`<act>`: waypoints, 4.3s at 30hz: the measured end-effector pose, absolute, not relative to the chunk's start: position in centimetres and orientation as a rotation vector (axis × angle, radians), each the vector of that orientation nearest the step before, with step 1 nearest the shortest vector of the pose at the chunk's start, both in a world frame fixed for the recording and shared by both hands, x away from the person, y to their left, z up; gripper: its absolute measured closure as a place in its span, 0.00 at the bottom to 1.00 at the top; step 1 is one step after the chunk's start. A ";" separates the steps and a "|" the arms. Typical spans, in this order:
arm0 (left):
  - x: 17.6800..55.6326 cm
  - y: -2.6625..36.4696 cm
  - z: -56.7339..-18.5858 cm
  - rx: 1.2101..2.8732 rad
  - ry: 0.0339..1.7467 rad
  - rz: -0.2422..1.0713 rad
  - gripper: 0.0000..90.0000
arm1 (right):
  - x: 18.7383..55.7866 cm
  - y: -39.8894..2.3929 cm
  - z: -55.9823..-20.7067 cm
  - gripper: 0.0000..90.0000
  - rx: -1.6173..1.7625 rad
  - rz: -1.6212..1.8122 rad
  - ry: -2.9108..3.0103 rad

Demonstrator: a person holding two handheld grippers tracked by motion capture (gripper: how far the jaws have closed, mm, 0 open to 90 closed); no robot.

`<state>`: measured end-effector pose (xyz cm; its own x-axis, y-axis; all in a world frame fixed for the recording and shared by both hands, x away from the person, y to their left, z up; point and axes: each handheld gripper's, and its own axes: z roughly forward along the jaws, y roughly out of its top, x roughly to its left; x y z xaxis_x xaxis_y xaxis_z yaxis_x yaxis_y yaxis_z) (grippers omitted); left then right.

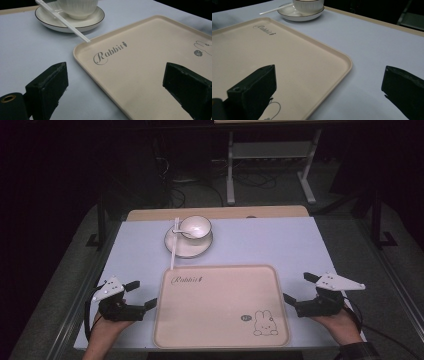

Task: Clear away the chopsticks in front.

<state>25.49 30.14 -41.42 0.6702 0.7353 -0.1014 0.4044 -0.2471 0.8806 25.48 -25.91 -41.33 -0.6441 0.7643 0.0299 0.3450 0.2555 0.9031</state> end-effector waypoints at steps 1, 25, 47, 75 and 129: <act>25.5 30.1 -41.4 1.874 0.897 0.408 0.06 | 25.4 -25.9 -41.3 0.00 1.010 1.364 2.115; 31.3 29.0 -40.1 1.938 0.954 0.433 0.06 | 25.4 -26.0 -41.2 0.00 1.008 1.362 2.096; 40.3 26.5 -38.6 1.953 1.052 0.458 0.19 | 25.4 -26.1 -41.2 0.00 1.008 1.367 2.100; 47.3 21.6 -42.1 2.120 1.269 0.529 0.68 | 25.4 -26.6 -41.2 0.00 1.029 1.395 2.089; 43.6 27.6 -40.6 2.000 1.228 0.321 0.90 | 25.5 -26.8 -41.2 0.00 1.047 1.398 2.086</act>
